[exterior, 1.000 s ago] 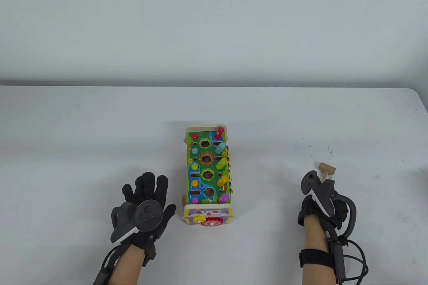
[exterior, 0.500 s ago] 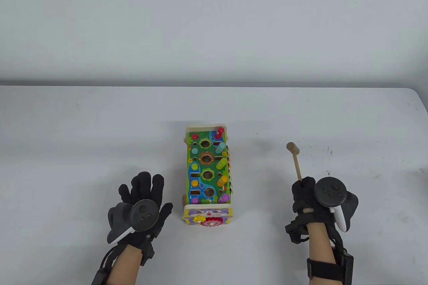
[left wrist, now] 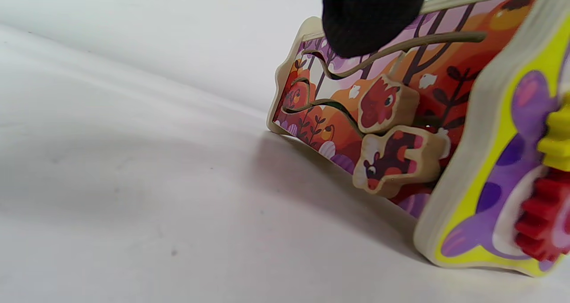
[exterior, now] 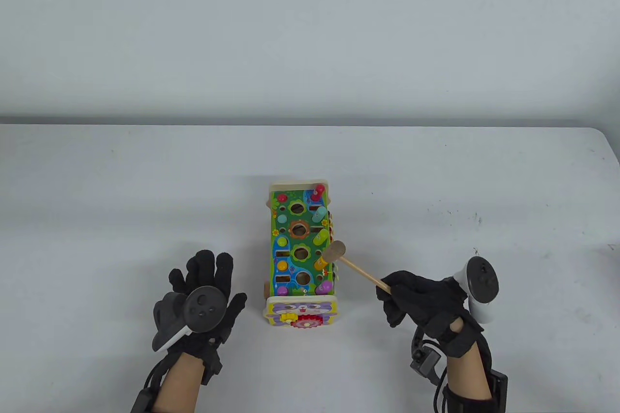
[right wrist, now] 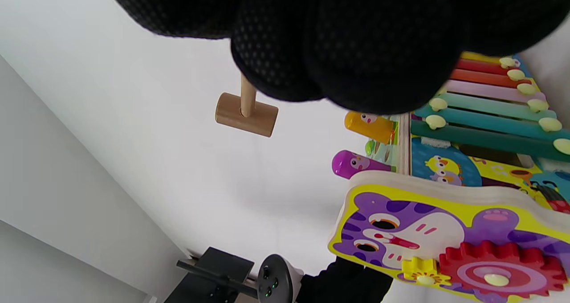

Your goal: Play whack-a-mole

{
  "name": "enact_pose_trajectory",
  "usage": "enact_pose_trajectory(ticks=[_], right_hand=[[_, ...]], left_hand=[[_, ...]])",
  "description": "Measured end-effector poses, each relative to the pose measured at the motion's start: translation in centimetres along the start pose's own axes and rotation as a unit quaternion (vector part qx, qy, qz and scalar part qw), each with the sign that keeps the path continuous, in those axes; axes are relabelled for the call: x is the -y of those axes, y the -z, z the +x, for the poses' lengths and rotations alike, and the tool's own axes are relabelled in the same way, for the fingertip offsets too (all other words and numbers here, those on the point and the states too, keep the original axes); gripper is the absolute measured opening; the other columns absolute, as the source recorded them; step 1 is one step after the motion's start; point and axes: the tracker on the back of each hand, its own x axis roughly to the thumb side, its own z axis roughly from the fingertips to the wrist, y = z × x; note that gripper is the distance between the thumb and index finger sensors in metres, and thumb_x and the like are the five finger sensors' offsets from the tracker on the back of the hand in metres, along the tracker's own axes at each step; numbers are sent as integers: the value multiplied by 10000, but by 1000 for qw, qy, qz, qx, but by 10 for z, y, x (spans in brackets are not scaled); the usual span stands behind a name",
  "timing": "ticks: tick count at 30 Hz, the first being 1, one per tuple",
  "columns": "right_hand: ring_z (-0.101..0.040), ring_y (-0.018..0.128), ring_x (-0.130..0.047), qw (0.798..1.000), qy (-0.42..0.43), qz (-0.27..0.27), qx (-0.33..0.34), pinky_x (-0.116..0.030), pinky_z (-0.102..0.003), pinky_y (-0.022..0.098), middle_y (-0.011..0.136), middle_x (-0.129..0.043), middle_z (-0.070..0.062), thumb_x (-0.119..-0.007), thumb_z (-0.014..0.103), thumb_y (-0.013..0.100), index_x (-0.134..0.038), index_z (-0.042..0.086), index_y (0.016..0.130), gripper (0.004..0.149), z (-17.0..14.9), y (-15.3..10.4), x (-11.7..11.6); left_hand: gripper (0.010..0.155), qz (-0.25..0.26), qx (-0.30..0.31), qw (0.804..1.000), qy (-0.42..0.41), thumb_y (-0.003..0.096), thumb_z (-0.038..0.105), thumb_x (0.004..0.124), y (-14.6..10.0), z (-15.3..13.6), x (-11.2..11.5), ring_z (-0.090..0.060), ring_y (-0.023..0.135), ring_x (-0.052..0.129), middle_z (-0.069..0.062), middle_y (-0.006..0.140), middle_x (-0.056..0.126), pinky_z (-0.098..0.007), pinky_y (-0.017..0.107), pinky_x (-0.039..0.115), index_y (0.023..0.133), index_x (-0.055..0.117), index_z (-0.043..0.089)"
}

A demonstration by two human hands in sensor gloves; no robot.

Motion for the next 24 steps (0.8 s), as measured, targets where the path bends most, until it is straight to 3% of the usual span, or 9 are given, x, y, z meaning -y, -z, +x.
enact_pose_trajectory(ticks=[5, 10, 16, 20, 24], right_hand=[[-287, 261, -929, 999, 6, 33, -34, -739, -561, 338, 436, -905, -122, -644, 282, 544, -795, -109, 749, 466, -7, 0, -1], [-265, 248, -929, 985, -115, 45, -123, -750, -548, 333, 423, -903, -91, -641, 295, 544, -800, -87, 752, 463, -14, 2, -2], [-270, 256, -926, 1000, -11, 0, -21, -743, -553, 339, 430, -898, -97, -642, 289, 546, -791, -100, 757, 466, -8, 2, -2], [-266, 267, -926, 998, 33, -40, 45, -743, -550, 350, 438, -898, -92, -640, 294, 548, -787, -92, 766, 467, -2, 2, 0], [-262, 269, -926, 996, 35, -61, 61, -745, -546, 354, 440, -896, -86, -639, 298, 549, -786, -87, 770, 467, -2, 1, 1]], left_hand=[[825, 1, 0, 1000, -3, 562, 411, 666, 0, 0, 0, -674, 1035, 223, -373, 1114, 123, -835, 600, 115, 1132, 177, 69], [823, -2, -1, 1000, -4, 562, 410, 666, 0, -1, 0, -676, 1033, 226, -376, 1113, 127, -835, 599, 118, 1132, 181, 68], [823, -4, -1, 1000, -7, 563, 411, 665, 0, -1, 0, -675, 1033, 225, -379, 1112, 125, -835, 600, 118, 1132, 178, 67], [825, -3, 0, 1000, -11, 563, 411, 664, 0, -1, 1, -676, 1033, 226, -374, 1114, 126, -835, 600, 120, 1131, 175, 68], [826, -4, 0, 1000, -12, 563, 411, 664, 0, -1, 1, -677, 1033, 224, -378, 1113, 128, -836, 600, 121, 1131, 175, 67]])
